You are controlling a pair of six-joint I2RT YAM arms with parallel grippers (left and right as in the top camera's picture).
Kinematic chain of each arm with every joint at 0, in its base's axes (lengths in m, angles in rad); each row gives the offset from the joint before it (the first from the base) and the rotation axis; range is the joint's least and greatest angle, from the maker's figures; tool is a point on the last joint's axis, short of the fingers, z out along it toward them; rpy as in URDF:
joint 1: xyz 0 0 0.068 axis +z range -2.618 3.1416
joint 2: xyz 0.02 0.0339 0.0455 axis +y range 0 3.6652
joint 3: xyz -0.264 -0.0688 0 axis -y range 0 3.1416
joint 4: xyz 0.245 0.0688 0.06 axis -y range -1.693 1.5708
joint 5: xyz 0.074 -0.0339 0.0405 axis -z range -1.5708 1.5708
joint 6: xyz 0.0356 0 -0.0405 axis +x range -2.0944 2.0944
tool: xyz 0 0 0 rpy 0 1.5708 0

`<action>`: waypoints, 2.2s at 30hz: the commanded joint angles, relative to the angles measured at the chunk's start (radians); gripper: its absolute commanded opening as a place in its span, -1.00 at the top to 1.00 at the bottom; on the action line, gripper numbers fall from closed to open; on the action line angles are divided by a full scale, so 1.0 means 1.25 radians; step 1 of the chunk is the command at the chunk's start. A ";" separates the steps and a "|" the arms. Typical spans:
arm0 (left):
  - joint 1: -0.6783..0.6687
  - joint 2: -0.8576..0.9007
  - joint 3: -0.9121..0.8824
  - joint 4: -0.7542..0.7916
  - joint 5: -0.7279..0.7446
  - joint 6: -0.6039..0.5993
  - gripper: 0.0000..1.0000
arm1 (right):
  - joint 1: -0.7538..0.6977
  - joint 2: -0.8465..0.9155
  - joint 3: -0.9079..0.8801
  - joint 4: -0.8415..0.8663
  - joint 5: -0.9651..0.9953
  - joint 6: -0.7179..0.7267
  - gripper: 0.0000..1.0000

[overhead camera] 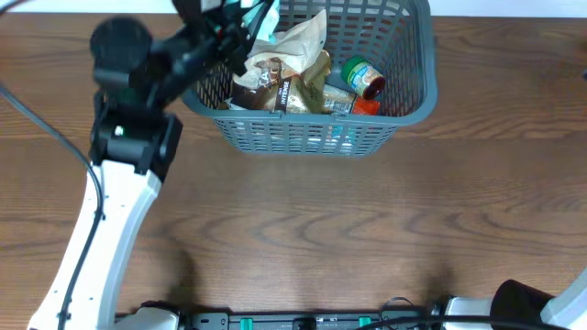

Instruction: Pack container

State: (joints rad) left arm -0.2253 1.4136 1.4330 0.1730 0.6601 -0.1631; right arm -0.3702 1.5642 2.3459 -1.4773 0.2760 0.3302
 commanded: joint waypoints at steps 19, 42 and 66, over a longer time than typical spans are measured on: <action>-0.001 0.276 0.115 -0.142 0.007 0.166 0.89 | -0.006 0.004 0.000 -0.001 0.000 0.011 -0.98; -0.001 0.276 0.115 -0.170 0.008 0.165 -0.97 | -0.006 0.004 0.000 -0.001 0.000 0.011 -0.98; 0.258 0.026 0.124 -0.440 -0.481 0.163 -0.97 | -0.006 0.004 0.000 -0.001 0.000 0.011 -0.98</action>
State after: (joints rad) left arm 0.0334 1.4620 1.5692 -0.3389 0.2375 0.0341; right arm -0.3702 1.5642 2.3455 -1.4773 0.2760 0.3302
